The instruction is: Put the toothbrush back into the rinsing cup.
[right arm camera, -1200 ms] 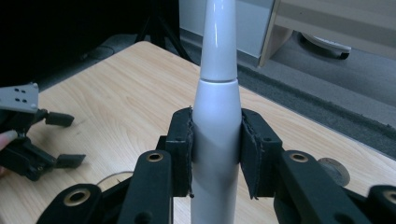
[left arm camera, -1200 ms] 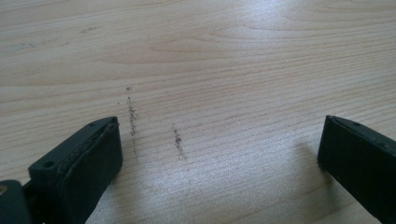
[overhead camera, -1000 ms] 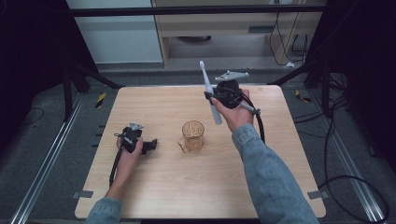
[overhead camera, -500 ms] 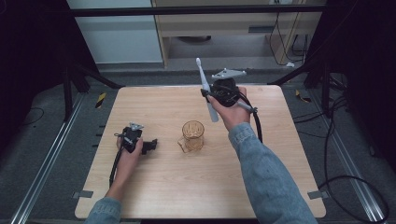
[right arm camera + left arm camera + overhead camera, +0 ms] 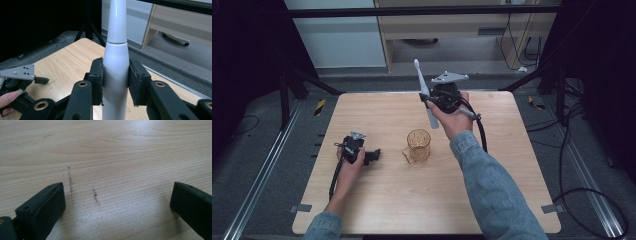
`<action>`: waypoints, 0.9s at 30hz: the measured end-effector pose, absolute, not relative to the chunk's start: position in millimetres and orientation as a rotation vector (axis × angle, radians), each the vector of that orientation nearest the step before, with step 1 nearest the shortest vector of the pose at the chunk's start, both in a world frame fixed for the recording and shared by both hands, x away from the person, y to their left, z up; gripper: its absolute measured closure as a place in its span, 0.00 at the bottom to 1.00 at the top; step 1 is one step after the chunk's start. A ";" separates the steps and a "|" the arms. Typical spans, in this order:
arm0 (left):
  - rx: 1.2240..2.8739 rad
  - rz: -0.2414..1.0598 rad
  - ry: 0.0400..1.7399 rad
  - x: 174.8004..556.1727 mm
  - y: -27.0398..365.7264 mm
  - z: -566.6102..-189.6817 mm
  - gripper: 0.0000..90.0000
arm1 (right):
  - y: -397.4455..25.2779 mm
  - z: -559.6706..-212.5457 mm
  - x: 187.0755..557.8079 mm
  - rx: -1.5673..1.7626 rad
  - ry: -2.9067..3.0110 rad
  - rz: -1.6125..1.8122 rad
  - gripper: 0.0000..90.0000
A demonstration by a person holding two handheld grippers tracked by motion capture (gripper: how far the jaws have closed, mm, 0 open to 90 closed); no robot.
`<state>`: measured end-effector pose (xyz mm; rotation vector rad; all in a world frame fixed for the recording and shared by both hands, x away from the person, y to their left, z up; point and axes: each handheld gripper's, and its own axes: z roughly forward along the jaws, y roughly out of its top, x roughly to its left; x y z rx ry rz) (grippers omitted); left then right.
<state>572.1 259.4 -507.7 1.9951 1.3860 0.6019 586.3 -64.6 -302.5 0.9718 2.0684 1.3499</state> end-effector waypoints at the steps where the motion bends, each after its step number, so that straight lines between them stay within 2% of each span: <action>1: 1.996 0.602 1.386 572.1 259.4 -507.6 0.00 | -63.4 -302.5 586.4 0.967 2.071 1.352 0.74; 27: 1.998 0.602 1.385 572.1 259.5 -507.6 0.00 | -40.8 -318.4 581.4 0.953 2.111 1.397 0.74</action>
